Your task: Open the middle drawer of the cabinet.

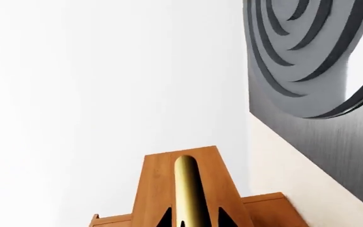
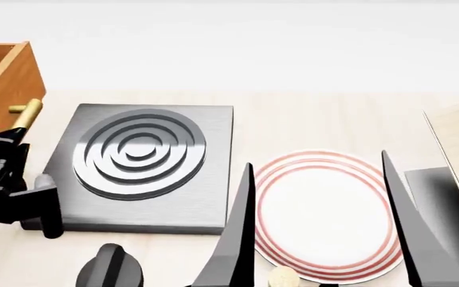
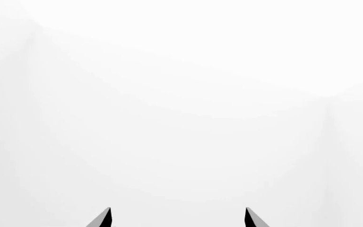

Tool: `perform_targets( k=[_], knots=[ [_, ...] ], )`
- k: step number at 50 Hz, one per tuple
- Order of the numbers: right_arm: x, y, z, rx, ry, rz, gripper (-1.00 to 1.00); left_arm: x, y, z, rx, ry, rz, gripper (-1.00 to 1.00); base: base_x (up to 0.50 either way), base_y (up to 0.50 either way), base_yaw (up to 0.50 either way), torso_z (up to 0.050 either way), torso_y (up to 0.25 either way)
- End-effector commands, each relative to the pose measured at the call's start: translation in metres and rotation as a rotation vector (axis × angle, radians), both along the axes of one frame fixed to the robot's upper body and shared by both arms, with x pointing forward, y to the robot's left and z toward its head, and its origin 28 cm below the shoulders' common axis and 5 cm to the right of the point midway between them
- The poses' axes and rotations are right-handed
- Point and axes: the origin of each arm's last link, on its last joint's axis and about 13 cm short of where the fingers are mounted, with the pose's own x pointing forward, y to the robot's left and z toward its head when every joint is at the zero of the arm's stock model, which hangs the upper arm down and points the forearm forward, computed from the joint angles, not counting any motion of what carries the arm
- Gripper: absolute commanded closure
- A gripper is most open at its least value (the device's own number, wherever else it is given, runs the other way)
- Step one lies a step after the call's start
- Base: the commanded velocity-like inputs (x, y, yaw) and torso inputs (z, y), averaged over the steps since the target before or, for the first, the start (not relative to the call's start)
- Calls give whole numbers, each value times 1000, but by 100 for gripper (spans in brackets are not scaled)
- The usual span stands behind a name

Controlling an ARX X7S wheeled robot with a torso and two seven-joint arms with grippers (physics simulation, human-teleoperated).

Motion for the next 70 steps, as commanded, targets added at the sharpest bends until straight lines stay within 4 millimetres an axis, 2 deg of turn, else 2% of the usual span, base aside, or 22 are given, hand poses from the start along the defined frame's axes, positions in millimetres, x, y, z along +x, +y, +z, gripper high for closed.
perform_targets(
  k=[1,27,28,48,59,70],
  knots=[
    [0,0,-1,-1,3,-1,-100,11,-30,47,63,-242,-145,100,0,0,0,0,10],
    [-1,0,-2,-5,5,0,-100,15,-27,40,73,-229,-131,100,0,0,0,2,6],
    [-1,0,-2,-5,5,1,-100,15,-27,40,73,-228,-134,-100,0,0,0,0,0],
    [0,0,-2,-4,8,5,-100,10,-29,26,31,-107,-160,-100,0,0,0,1,3],
    [0,-1,-1,-2,4,3,-100,3,-28,-3,-42,47,-142,-100,0,0,0,0,1],
    [-1,-1,0,-1,1,4,-100,-5,-30,-20,-73,141,-150,-100,0,0,0,0,0]
  ],
)
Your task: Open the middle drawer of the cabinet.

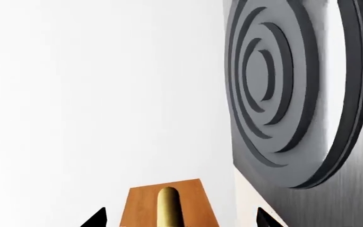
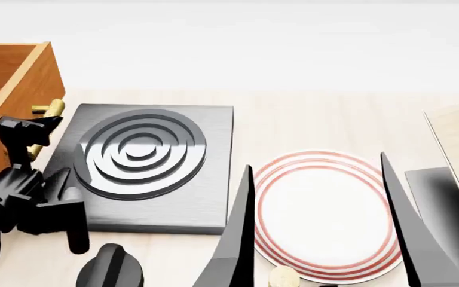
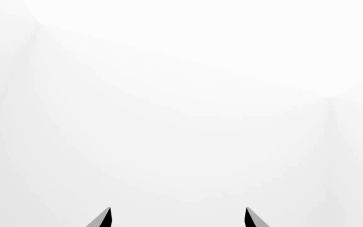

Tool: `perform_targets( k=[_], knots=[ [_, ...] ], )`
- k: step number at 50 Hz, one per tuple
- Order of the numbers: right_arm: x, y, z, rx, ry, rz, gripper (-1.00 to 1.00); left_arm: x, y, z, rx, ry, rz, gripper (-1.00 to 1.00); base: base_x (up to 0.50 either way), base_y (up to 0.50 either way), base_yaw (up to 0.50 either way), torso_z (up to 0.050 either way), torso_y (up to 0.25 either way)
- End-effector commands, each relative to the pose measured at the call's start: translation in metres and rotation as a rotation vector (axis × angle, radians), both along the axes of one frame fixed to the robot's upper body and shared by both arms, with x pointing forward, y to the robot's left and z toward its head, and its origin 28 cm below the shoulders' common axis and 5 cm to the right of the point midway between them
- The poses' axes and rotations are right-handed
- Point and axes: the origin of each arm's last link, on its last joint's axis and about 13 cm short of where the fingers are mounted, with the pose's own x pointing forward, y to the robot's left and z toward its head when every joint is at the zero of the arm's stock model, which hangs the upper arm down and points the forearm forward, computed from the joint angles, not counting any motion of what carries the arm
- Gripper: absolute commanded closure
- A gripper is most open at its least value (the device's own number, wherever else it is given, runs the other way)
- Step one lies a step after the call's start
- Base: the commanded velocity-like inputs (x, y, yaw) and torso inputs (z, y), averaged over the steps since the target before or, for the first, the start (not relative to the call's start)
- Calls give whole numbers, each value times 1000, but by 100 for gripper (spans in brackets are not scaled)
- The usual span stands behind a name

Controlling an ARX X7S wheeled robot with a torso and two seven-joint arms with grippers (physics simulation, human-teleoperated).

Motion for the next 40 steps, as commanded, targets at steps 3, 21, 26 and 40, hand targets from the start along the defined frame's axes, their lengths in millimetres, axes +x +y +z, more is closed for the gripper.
perform_targets(
  k=[3,21,26,40],
  knots=[
    [0,-1,0,0,0,-1,-100,-5,-4,-11,-36,33,-11,-100,0,0,0,0,0],
    [1,0,-1,-5,4,4,-100,-30,-20,43,-202,-303,-153,-100,0,0,0,0,0],
    [1,1,-1,-8,3,6,-100,-39,-23,59,-304,-328,-174,-100,0,0,0,0,0],
    [0,1,0,-5,0,9,-100,-51,-21,112,-616,-306,-146,-100,0,0,0,0,0]
  ],
)
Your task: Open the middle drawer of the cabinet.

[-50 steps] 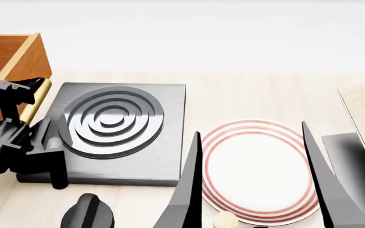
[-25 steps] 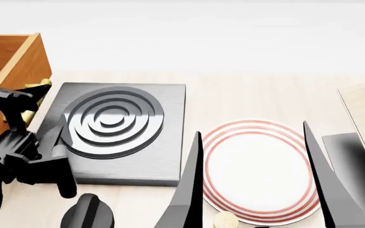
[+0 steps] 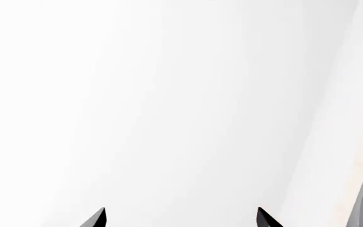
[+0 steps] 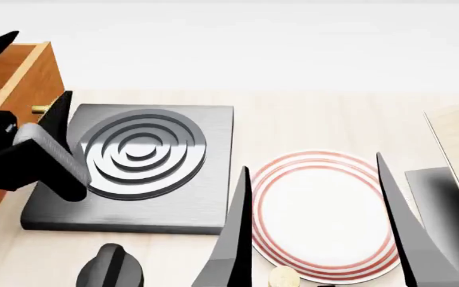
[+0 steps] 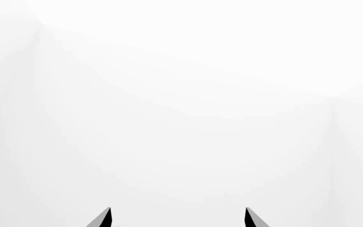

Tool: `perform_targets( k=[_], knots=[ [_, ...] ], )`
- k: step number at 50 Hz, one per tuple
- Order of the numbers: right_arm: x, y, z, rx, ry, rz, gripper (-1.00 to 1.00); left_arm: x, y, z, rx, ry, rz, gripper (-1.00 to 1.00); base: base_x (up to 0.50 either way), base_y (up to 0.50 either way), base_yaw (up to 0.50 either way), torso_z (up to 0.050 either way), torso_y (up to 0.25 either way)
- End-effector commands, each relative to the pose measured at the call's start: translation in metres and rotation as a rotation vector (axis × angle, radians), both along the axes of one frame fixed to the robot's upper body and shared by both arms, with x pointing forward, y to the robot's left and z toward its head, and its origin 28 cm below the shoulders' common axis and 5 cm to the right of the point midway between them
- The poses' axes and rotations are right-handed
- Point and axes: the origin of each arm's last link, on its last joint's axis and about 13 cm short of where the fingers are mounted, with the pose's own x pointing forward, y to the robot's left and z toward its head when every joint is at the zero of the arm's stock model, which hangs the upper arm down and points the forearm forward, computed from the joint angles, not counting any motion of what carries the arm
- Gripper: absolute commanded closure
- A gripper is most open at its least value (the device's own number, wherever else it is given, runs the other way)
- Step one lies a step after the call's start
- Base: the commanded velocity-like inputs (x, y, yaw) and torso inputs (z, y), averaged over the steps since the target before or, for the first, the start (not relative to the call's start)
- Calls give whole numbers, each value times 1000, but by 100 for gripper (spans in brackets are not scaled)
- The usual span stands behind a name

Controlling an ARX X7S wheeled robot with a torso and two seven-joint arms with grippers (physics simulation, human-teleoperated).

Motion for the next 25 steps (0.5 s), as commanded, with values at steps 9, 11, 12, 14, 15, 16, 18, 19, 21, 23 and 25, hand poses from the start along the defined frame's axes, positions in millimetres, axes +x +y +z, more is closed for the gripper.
perform_targets(
  k=[9,11,12,14,15,16,18,19,21,23,25],
  knots=[
    [-1,1,0,-1,-3,4,-100,-18,3,63,-344,111,-44,-100,0,0,0,0,0],
    [-1,1,1,-1,-4,5,-100,-18,4,65,-345,121,-37,-100,0,0,0,0,0],
    [-1,1,1,-1,-5,4,-100,-18,3,66,-406,160,-32,-100,0,0,0,0,0],
    [-1,1,1,1,-5,4,-100,-18,4,67,-400,168,-31,-100,0,0,0,0,0],
    [-1,1,1,1,-5,5,-100,-18,4,69,-435,197,-30,-100,0,0,0,0,0],
    [-1,1,1,1,-5,5,-100,-19,4,71,-448,211,-29,-100,0,0,0,0,0],
    [-1,1,2,1,-5,6,-100,-19,4,73,-478,231,-28,-100,0,0,0,0,0],
    [-1,1,1,1,-4,6,-100,-19,4,76,-505,261,-25,-100,0,0,0,0,0],
    [-1,1,2,2,-4,7,-100,-18,5,78,-537,294,-16,-100,0,0,0,0,0],
    [-1,1,2,2,-4,6,-100,-17,6,80,-559,306,-13,-100,0,0,0,0,0],
    [-1,1,2,3,-4,6,-100,-16,6,81,-589,328,-6,-100,0,0,0,0,0]
  ],
)
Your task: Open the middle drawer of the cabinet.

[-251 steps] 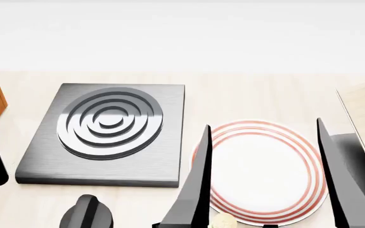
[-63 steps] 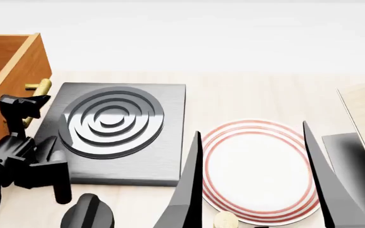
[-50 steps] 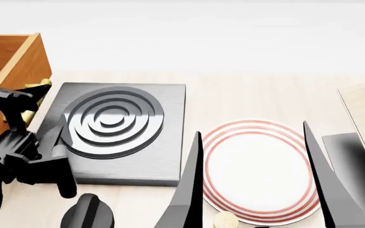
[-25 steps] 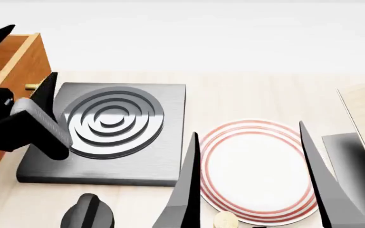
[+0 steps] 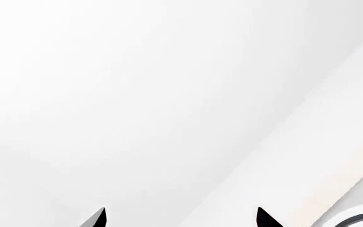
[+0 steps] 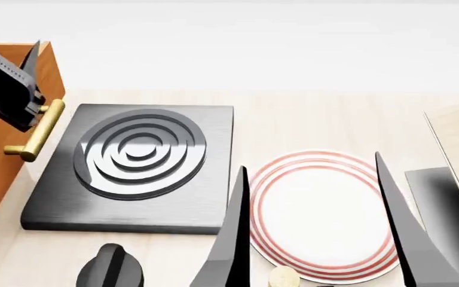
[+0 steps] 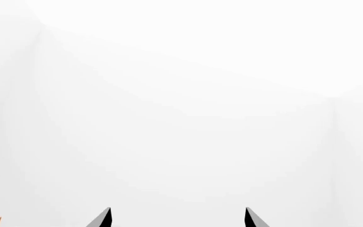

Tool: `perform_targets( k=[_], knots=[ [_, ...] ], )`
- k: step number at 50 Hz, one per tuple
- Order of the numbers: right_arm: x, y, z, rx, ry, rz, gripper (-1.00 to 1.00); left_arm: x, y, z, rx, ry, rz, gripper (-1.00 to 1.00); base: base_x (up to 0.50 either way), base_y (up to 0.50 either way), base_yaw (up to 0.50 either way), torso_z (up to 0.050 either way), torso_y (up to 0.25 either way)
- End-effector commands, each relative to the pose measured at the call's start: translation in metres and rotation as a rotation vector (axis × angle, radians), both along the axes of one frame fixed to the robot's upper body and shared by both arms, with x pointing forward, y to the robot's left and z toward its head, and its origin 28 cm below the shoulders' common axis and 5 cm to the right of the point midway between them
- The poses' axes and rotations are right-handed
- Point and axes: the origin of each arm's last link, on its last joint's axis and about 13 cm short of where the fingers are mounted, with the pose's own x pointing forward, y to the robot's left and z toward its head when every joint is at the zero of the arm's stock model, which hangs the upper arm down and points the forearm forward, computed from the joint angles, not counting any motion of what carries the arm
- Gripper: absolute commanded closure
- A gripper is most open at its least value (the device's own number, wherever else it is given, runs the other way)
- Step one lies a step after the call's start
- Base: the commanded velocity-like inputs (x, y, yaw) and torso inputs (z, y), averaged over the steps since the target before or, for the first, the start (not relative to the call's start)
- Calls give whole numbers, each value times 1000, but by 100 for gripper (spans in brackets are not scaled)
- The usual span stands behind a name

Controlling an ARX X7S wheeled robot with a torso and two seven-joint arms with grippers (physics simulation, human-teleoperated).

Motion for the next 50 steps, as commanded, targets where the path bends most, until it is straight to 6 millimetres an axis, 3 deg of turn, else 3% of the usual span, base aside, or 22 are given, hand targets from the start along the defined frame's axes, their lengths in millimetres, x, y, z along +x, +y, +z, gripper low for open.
perform_targets(
  k=[1,27,50],
  knots=[
    [0,0,0,2,0,2,-100,-1,2,15,-168,140,-12,-100,0,0,0,0,0],
    [2,0,-1,-3,7,-1,-100,12,6,19,-523,409,-1,-100,0,0,0,0,0],
    [2,1,-3,-9,11,-1,-100,22,7,4,-534,416,69,-100,0,0,0,0,0]
  ],
)
